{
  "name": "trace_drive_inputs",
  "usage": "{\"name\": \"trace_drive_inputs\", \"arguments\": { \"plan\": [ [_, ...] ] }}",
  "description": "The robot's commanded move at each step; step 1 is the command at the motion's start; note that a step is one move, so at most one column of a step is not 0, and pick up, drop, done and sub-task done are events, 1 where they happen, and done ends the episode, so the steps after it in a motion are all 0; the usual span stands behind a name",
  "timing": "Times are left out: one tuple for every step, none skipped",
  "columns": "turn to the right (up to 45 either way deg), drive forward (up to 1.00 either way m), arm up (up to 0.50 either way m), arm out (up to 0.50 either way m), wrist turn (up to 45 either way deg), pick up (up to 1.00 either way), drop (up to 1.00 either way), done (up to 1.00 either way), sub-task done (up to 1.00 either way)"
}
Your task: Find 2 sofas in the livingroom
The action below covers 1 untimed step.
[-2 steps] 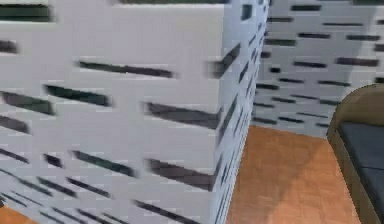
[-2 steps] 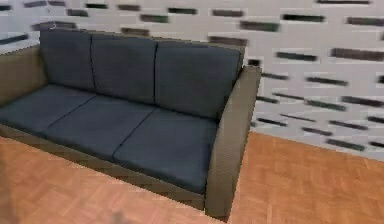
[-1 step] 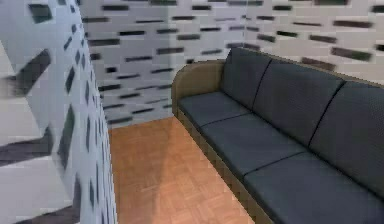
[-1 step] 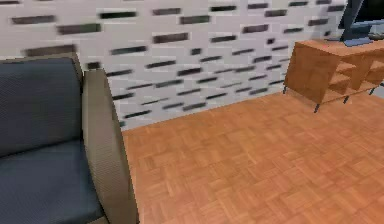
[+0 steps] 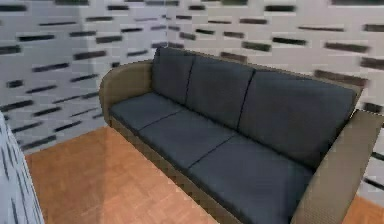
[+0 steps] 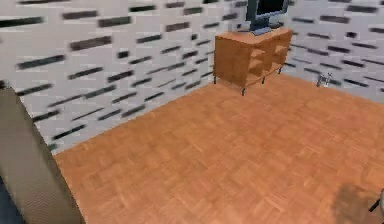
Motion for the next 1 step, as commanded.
{"name": "trace_drive_inputs", "arguments": {
  "plan": [
    [0.0,0.0,0.0,0.0,0.0,0.0,0.0,1.0,0.0]
  ]
}}
